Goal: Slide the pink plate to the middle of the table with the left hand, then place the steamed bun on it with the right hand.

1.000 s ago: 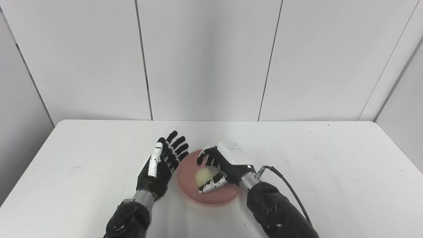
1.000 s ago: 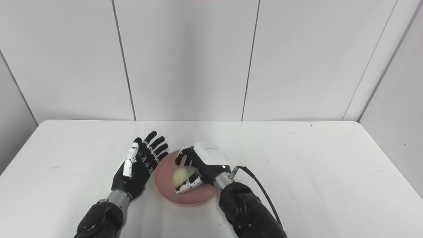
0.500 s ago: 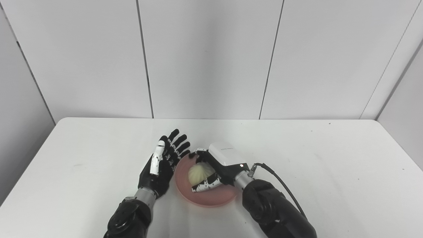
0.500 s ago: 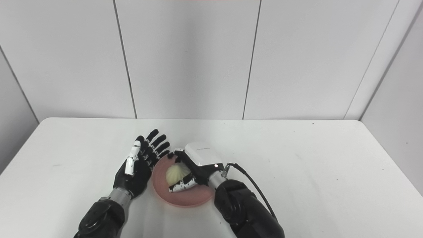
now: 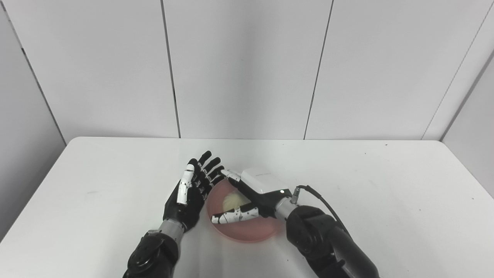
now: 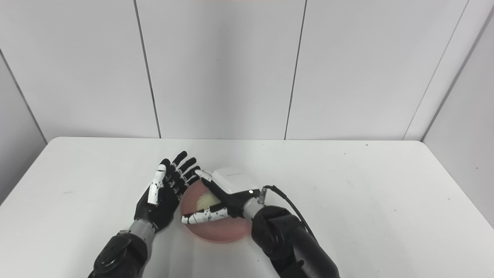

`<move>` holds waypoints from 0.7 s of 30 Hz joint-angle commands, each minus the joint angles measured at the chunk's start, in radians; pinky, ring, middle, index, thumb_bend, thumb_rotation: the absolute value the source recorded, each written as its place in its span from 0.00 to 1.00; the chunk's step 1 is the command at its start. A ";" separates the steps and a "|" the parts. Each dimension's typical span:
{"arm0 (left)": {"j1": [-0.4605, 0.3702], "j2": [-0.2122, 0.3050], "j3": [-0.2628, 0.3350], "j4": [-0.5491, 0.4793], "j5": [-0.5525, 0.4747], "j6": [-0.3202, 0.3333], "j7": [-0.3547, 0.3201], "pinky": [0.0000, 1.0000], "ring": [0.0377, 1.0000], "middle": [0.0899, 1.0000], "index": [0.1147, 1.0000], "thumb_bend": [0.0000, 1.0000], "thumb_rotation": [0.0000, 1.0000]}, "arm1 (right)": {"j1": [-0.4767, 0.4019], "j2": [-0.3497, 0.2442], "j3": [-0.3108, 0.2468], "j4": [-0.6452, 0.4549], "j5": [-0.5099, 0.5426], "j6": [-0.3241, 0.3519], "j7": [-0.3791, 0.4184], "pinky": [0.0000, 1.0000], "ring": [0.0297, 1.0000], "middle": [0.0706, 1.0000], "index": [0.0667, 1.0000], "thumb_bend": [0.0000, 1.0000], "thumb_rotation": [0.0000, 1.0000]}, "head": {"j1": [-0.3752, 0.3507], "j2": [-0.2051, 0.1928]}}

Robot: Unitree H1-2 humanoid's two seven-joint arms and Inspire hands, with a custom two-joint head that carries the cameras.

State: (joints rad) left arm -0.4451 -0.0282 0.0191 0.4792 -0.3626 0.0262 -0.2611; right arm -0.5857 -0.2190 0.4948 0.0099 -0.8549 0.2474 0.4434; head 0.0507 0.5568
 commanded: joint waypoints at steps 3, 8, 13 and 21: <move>0.086 0.000 -0.011 0.081 0.026 0.138 0.026 0.90 0.90 0.91 0.93 0.44 1.00 | -0.031 -0.004 -0.039 -0.080 -0.006 0.009 -0.013 0.85 0.89 0.94 0.96 0.82 0.92 | 0.001 0.000; 0.086 0.000 -0.010 0.079 0.025 0.142 0.029 0.90 0.90 0.91 0.92 0.43 1.00 | -0.004 0.005 -0.113 -0.058 0.094 -0.109 -0.142 0.79 0.88 0.95 0.98 0.80 0.98 | 0.001 0.000; 0.086 0.002 -0.012 0.084 0.026 0.135 0.026 0.90 0.90 0.92 0.93 0.43 1.00 | 0.008 -0.008 -0.172 -0.006 0.175 -0.241 -0.261 0.89 0.99 1.00 1.00 0.78 1.00 | -0.006 -0.002; 0.091 0.005 -0.007 0.070 0.020 0.150 0.028 0.90 0.90 0.91 0.93 0.44 1.00 | 0.059 0.018 -0.320 0.069 0.299 -0.368 -0.480 0.87 0.99 1.00 1.00 0.88 1.00 | -0.016 -0.005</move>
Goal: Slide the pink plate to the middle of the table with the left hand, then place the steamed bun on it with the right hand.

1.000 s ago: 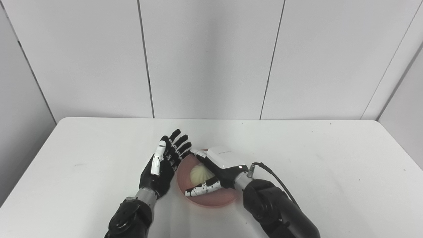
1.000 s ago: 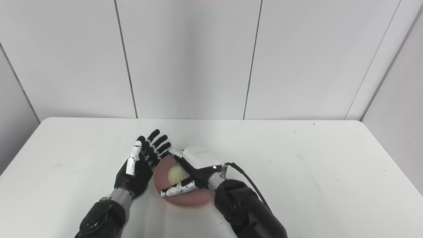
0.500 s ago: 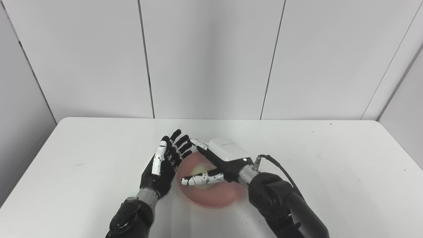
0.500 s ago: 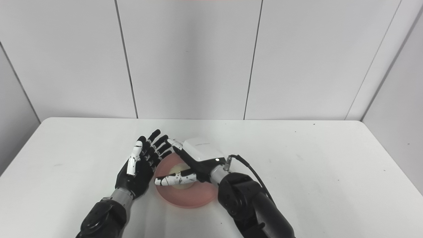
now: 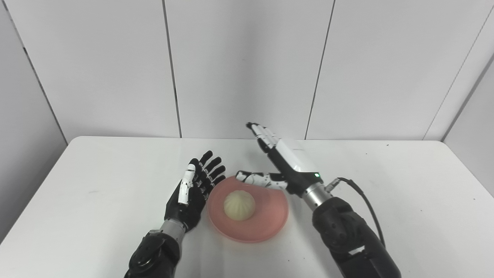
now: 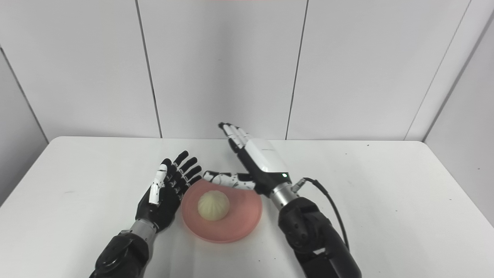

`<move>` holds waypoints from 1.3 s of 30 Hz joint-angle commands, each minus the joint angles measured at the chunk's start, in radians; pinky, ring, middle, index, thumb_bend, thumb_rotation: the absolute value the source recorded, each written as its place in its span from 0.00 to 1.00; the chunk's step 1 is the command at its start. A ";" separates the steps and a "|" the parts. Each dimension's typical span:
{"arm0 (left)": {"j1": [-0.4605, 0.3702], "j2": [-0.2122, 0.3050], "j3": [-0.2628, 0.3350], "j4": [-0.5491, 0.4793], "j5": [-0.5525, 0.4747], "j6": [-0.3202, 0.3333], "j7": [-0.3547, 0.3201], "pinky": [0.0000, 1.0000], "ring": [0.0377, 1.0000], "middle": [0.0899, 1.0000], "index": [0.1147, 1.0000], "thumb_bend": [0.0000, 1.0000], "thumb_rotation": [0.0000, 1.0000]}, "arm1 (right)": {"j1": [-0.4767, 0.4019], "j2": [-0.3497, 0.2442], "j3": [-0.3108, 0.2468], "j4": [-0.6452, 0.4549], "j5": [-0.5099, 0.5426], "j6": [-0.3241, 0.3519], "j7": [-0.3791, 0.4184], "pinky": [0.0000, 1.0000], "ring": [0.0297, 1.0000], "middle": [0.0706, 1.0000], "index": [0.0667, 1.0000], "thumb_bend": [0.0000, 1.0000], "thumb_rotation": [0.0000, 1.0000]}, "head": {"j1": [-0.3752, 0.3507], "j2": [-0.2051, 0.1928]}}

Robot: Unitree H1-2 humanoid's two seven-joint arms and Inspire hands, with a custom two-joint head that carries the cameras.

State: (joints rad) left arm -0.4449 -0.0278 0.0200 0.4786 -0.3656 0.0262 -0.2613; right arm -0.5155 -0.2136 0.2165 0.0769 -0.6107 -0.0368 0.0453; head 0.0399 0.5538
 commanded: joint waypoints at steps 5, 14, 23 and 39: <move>0.091 0.008 -0.010 0.077 0.031 0.140 0.031 0.89 0.89 0.91 0.92 0.44 1.00 | 0.008 0.045 -0.121 0.111 0.139 -0.277 -0.248 0.96 1.00 1.00 1.00 0.68 1.00 | -0.006 -0.004; 0.096 0.012 -0.012 0.073 0.032 0.120 0.023 0.91 0.91 0.92 0.94 0.45 1.00 | 0.046 0.083 -0.221 0.180 0.384 -0.248 -0.207 0.97 1.00 1.00 1.00 0.49 1.00 | -0.005 -0.006; 0.174 -0.036 -0.008 -0.061 0.187 -0.100 0.159 0.97 0.96 0.97 0.98 0.38 1.00 | 0.081 0.070 -0.252 0.343 0.610 -0.271 -0.057 1.00 1.00 1.00 1.00 0.31 1.00 | -0.002 -0.006; 0.306 -0.020 -0.085 -0.203 0.487 -0.265 0.299 1.00 1.00 1.00 1.00 0.39 1.00 | 0.186 0.131 -0.248 0.286 0.675 -0.211 -0.029 1.00 1.00 1.00 1.00 0.25 1.00 | 0.013 -0.008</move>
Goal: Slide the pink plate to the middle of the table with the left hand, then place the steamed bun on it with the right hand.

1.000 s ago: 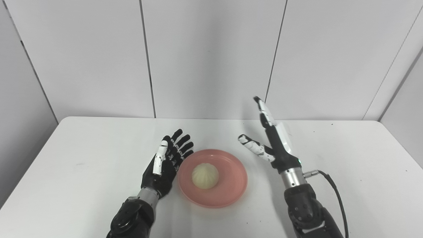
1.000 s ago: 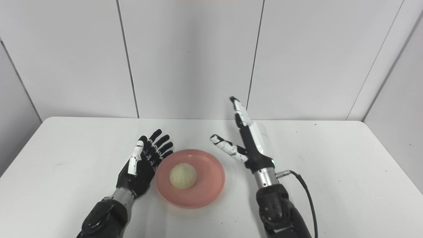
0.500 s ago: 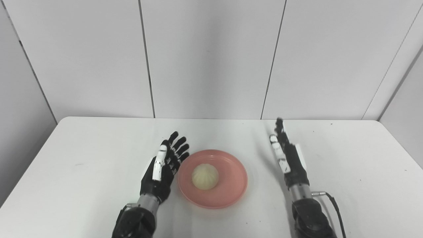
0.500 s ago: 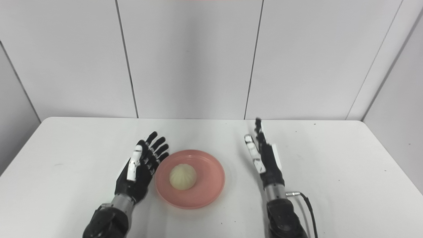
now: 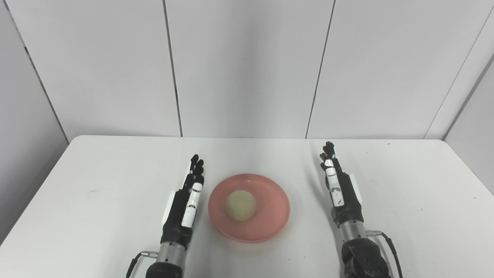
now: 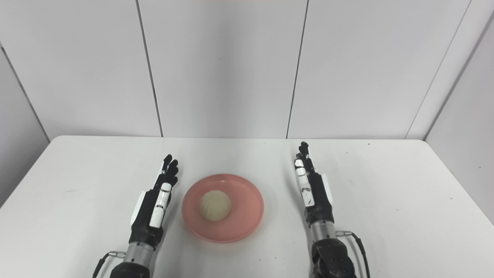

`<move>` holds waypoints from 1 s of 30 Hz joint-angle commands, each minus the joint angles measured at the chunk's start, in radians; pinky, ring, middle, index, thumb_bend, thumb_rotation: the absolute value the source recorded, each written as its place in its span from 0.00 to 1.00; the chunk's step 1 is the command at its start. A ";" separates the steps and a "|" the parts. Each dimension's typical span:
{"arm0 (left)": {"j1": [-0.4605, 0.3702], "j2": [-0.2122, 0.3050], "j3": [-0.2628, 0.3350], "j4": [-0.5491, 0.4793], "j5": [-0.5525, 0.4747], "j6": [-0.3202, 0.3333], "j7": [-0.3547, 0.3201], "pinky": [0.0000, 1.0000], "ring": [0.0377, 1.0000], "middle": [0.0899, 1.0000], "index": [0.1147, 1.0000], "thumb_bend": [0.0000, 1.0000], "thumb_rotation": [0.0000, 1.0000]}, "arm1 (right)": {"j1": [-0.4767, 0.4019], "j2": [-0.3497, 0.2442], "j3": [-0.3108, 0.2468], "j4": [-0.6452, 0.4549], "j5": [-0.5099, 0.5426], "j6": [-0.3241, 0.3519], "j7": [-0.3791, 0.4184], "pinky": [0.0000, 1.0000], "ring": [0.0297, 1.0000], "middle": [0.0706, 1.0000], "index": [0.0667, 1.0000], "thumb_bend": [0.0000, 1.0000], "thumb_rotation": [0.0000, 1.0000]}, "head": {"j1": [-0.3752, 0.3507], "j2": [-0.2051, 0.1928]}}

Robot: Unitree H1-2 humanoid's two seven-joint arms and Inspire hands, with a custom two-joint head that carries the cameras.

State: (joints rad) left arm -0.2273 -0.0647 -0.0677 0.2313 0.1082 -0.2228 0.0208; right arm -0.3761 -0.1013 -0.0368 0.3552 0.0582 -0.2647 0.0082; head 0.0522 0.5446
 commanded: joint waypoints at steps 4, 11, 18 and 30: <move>0.105 0.021 0.002 0.022 0.018 0.003 0.016 1.00 1.00 1.00 1.00 0.38 1.00 | 0.068 0.024 0.012 -0.025 0.012 0.060 0.019 1.00 1.00 1.00 1.00 0.25 1.00 | 0.015 -0.003; 0.136 0.024 0.006 -0.024 -0.034 0.099 -0.016 1.00 1.00 1.00 1.00 0.40 1.00 | 0.100 0.020 0.016 -0.095 0.065 0.215 0.072 1.00 1.00 1.00 1.00 0.17 1.00 | 0.031 -0.006; 0.094 0.018 0.043 0.025 -0.164 0.179 -0.068 1.00 1.00 1.00 1.00 0.36 1.00 | 0.091 0.028 -0.031 -0.101 0.166 0.388 0.092 1.00 1.00 1.00 1.00 0.18 1.00 | 0.044 -0.011; 0.040 0.042 0.070 0.096 -0.194 0.172 -0.073 1.00 1.00 1.00 1.00 0.38 1.00 | 0.049 0.039 -0.049 0.005 0.147 0.329 0.069 1.00 1.00 1.00 1.00 0.20 1.00 | 0.045 -0.016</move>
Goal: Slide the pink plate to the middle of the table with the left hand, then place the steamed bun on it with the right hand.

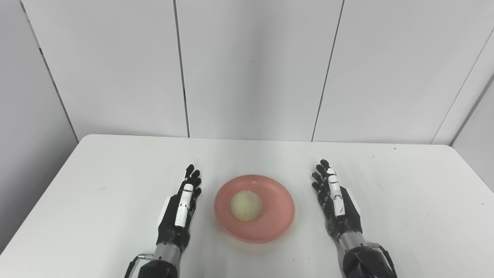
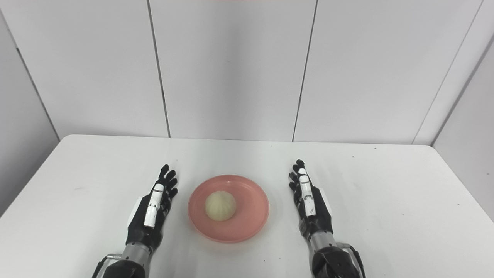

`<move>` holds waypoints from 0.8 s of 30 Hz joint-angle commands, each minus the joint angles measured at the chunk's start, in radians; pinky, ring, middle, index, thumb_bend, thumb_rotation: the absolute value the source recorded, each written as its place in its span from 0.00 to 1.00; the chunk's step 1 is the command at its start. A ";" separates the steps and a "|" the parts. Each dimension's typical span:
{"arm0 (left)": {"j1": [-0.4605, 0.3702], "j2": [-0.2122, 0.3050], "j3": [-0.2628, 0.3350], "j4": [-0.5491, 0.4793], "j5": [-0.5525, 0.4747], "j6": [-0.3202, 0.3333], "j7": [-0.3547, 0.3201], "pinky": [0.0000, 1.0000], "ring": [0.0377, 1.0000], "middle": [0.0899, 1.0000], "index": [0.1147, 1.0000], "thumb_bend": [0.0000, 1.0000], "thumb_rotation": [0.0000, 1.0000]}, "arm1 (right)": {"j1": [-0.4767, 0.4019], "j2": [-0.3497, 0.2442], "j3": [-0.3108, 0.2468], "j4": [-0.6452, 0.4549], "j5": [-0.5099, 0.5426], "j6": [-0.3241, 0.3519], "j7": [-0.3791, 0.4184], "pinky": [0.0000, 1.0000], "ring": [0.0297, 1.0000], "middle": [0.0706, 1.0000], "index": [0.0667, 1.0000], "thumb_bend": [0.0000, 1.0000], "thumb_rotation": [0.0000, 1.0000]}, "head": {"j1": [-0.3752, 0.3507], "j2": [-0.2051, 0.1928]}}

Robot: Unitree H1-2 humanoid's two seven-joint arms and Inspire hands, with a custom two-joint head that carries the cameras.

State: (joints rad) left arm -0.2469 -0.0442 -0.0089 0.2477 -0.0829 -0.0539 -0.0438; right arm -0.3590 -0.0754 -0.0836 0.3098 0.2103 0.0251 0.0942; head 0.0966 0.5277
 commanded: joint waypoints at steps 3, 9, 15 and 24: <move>0.057 0.024 0.011 0.084 -0.007 0.007 -0.014 1.00 1.00 1.00 1.00 0.38 1.00 | 0.034 0.013 0.005 0.057 -0.020 0.025 -0.014 1.00 1.00 1.00 1.00 0.20 1.00 | 0.001 -0.002; 0.057 0.020 0.012 0.074 -0.007 0.017 -0.013 1.00 1.00 1.00 1.00 0.36 1.00 | 0.037 0.023 0.006 0.044 -0.040 0.048 -0.028 1.00 1.00 1.00 1.00 0.20 1.00 | 0.002 -0.001; 0.054 0.020 0.008 0.090 -0.003 0.005 -0.017 1.00 1.00 1.00 1.00 0.36 1.00 | 0.038 0.019 0.007 0.047 -0.044 0.054 -0.022 1.00 1.00 1.00 1.00 0.20 1.00 | 0.005 -0.007; 0.052 0.017 0.002 0.094 0.006 -0.001 -0.012 1.00 1.00 1.00 1.00 0.36 1.00 | 0.043 0.016 0.016 0.045 -0.044 0.043 -0.011 1.00 1.00 1.00 1.00 0.20 1.00 | 0.006 -0.008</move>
State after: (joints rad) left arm -0.2613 -0.0409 -0.0093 0.2670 -0.0824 -0.0576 -0.0514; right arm -0.3596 -0.0673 -0.0766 0.3169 0.1686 0.0149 0.0781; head 0.1028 0.5185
